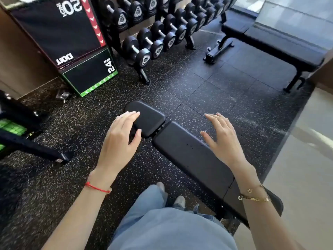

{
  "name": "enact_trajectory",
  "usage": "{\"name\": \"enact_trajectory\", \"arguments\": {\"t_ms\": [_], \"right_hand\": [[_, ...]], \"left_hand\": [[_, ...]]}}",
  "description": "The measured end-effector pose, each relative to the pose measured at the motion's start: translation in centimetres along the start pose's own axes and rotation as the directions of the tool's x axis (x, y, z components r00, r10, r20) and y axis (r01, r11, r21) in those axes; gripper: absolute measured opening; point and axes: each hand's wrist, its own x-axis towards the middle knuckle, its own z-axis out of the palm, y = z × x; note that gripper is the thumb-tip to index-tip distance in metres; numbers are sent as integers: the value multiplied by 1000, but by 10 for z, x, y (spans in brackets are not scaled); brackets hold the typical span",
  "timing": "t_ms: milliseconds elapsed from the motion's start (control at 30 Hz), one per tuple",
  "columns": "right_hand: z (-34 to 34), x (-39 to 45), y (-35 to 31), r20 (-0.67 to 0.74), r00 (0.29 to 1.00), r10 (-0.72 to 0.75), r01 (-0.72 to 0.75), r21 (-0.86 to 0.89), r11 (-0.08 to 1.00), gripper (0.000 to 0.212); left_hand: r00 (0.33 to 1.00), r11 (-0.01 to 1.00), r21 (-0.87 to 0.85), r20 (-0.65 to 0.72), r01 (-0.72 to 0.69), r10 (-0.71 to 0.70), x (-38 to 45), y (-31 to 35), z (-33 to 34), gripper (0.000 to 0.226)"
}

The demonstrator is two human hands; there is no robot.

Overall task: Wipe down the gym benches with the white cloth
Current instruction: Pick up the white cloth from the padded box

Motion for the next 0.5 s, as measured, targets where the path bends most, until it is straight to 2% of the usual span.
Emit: {"name": "enact_trajectory", "arguments": {"t_ms": [233, 500], "right_hand": [[39, 58, -43, 138, 977, -161, 158, 35, 987, 54], [115, 160, -130, 248, 913, -323, 312, 83, 947, 55]], "left_hand": [[977, 981, 20, -102, 191, -188, -9, -53, -13, 46], [922, 934, 55, -190, 353, -337, 16, -157, -55, 46]]}}
